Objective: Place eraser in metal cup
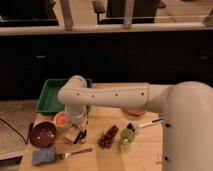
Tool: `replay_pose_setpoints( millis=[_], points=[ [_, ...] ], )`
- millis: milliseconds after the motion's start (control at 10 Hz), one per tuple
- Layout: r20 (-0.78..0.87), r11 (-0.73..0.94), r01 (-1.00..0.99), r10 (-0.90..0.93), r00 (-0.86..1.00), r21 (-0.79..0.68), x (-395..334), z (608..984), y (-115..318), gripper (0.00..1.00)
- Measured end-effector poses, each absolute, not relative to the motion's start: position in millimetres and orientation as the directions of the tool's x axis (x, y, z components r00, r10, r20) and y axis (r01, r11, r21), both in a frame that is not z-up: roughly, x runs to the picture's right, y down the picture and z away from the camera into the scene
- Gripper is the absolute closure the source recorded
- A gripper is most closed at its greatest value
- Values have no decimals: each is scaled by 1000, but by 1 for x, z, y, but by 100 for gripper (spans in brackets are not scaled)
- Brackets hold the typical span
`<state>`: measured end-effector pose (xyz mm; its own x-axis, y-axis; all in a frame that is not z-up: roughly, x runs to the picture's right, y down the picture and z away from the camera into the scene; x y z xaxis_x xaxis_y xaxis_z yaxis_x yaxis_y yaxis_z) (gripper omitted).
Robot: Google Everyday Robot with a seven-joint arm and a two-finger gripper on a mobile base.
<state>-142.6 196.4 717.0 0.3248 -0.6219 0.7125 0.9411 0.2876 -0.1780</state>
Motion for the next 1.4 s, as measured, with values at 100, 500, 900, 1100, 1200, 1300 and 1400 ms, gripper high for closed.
replay_pose_setpoints(
  millis=[100,500,900,1100,1200,1300,1400],
  points=[
    [713,286,941,-622,325,-179,-142,717,196,20],
    [716,280,944,-622,317,-175,-142,716,196,20],
    [717,281,944,-622,316,-172,-137,716,194,20],
    [718,306,941,-622,313,-146,-135,714,191,20],
    [718,312,940,-622,312,-138,-135,714,190,20],
    [718,317,939,-621,314,-136,-133,714,189,20],
    [718,316,939,-622,312,-135,-134,714,189,20]
  ],
)
